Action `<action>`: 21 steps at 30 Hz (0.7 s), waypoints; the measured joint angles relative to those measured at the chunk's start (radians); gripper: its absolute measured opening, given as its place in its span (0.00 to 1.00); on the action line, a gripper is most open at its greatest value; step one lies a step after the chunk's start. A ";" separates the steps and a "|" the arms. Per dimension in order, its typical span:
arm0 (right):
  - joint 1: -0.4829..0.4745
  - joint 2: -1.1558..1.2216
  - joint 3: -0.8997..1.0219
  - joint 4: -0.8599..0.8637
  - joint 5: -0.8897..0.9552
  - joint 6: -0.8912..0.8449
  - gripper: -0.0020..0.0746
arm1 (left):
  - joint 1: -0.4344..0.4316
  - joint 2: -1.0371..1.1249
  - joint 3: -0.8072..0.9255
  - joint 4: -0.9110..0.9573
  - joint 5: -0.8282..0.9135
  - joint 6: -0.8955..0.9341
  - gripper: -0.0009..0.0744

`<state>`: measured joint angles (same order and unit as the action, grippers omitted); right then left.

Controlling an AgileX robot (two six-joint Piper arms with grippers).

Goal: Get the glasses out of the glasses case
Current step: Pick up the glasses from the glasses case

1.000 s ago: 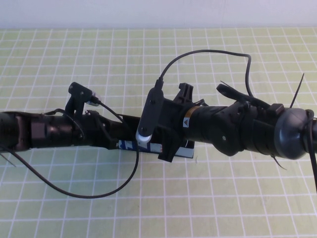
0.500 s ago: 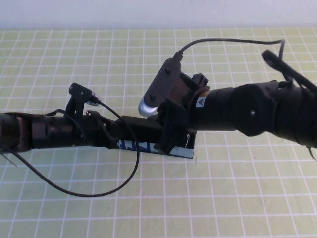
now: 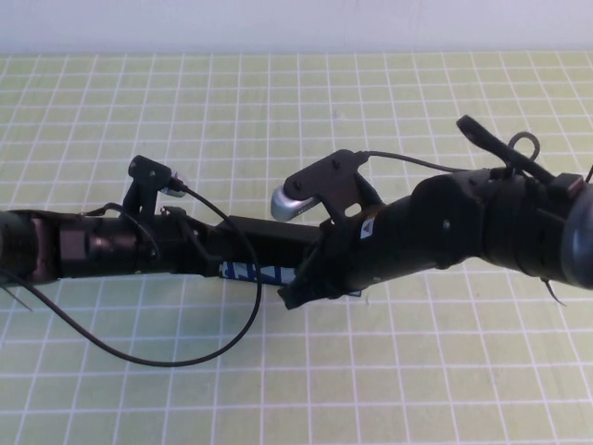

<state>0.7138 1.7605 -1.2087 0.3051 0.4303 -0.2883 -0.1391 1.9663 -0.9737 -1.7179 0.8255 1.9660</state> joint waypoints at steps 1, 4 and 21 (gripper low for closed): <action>-0.009 0.017 0.000 -0.006 -0.018 0.016 0.01 | 0.000 0.000 0.000 0.000 0.000 0.000 0.01; -0.048 0.054 -0.002 -0.008 -0.059 0.037 0.01 | 0.000 0.000 0.000 0.000 0.000 -0.008 0.01; -0.189 0.252 -0.330 0.004 0.029 0.042 0.01 | 0.000 0.002 0.000 0.026 0.030 -0.059 0.01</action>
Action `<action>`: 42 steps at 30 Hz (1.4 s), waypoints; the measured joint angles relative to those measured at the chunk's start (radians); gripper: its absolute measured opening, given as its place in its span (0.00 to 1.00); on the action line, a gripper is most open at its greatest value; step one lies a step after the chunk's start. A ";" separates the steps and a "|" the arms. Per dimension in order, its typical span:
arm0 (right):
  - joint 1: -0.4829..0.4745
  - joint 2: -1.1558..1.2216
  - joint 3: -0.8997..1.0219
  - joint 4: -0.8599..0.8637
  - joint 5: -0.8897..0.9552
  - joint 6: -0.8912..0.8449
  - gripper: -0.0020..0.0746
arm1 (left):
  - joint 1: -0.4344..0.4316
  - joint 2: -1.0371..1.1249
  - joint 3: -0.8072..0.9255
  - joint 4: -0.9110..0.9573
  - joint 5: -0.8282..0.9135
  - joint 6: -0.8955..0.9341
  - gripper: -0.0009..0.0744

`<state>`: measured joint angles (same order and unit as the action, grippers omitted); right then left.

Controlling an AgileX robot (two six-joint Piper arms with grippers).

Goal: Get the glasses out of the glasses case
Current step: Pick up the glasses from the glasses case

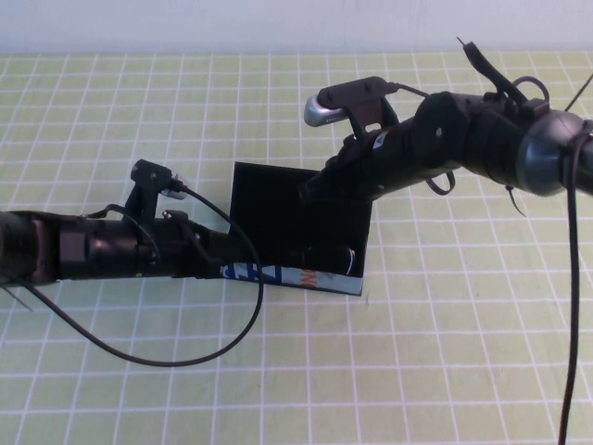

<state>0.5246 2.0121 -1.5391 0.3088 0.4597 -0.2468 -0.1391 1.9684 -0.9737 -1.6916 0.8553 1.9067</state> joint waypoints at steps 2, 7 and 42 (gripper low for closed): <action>-0.011 0.043 -0.063 0.000 0.043 0.000 0.01 | 0.000 0.000 0.000 0.015 0.005 -0.013 0.01; -0.030 0.147 -0.194 0.000 0.179 0.000 0.00 | 0.000 0.000 0.000 0.027 0.011 -0.027 0.01; 0.148 0.197 -0.541 -0.123 0.768 -0.351 0.00 | 0.054 -0.042 -0.016 0.018 0.093 -0.082 0.01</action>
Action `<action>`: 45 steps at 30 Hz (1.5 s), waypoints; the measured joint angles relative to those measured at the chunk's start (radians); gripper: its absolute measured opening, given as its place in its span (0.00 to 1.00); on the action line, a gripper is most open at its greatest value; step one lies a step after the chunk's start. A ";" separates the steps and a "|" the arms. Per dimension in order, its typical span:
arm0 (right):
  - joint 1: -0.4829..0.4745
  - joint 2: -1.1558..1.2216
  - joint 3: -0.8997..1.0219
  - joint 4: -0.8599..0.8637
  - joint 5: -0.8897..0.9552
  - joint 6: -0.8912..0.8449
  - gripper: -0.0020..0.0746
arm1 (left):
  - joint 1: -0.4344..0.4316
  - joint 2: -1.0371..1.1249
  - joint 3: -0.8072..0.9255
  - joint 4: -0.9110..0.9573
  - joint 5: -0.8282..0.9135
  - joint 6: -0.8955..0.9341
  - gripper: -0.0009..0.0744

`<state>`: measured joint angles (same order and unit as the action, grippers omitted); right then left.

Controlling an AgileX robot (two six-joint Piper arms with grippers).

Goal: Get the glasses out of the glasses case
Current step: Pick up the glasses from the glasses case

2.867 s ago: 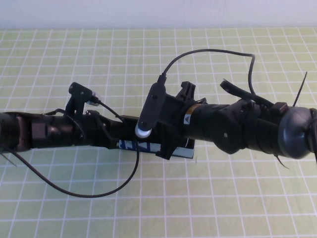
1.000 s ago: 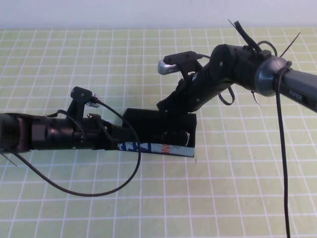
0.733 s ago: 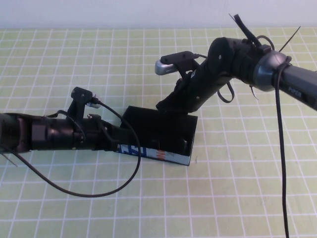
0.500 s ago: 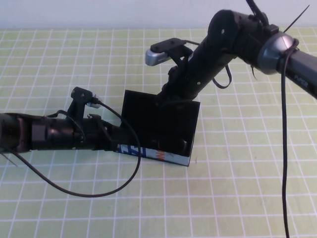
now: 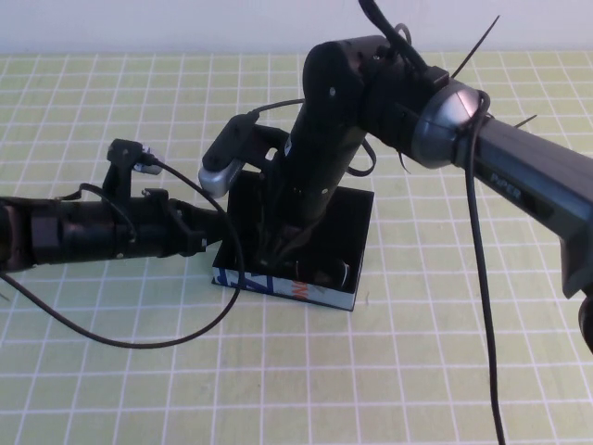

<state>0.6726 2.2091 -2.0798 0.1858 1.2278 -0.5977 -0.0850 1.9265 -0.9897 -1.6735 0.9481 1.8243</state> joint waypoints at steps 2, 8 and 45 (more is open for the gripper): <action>0.006 0.000 0.000 -0.005 0.000 0.008 0.01 | 0.004 0.000 -0.014 0.017 -0.002 -0.043 0.01; 0.006 0.000 0.000 -0.047 0.000 0.003 0.17 | 0.008 0.000 -0.028 0.056 -0.022 -0.113 0.01; 0.006 0.058 0.013 -0.122 -0.011 -0.064 0.50 | 0.008 0.000 -0.030 0.091 -0.077 -0.172 0.01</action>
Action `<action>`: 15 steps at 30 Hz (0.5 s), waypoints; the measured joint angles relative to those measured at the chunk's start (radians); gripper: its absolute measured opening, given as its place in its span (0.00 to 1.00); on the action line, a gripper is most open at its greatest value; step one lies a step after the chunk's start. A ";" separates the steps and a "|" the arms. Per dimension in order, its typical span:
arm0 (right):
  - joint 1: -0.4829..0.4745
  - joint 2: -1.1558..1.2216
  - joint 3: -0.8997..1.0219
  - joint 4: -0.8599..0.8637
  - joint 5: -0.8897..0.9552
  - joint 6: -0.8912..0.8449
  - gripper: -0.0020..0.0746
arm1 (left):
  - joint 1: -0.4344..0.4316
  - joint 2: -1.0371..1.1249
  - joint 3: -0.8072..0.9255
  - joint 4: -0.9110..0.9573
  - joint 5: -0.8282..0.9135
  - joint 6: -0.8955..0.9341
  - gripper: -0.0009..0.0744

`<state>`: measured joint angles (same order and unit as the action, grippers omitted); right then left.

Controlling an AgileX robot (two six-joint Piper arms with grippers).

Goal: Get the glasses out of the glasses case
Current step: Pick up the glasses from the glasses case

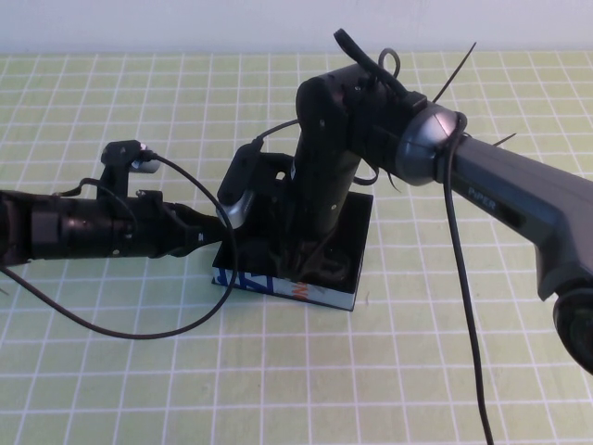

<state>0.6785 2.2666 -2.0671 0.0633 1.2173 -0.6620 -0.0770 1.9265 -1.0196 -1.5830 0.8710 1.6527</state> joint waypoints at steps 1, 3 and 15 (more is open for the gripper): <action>0.000 0.000 0.000 -0.002 -0.001 0.000 0.51 | 0.000 0.000 0.000 0.000 0.000 0.000 0.01; 0.000 0.000 0.000 -0.006 -0.002 0.000 0.51 | 0.000 0.000 0.000 0.002 0.000 0.000 0.01; 0.000 -0.008 0.000 -0.013 0.006 0.000 0.45 | 0.000 0.000 0.000 0.004 -0.002 0.000 0.01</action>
<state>0.6785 2.2586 -2.0671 0.0506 1.2235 -0.6620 -0.0770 1.9265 -1.0196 -1.5790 0.8692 1.6527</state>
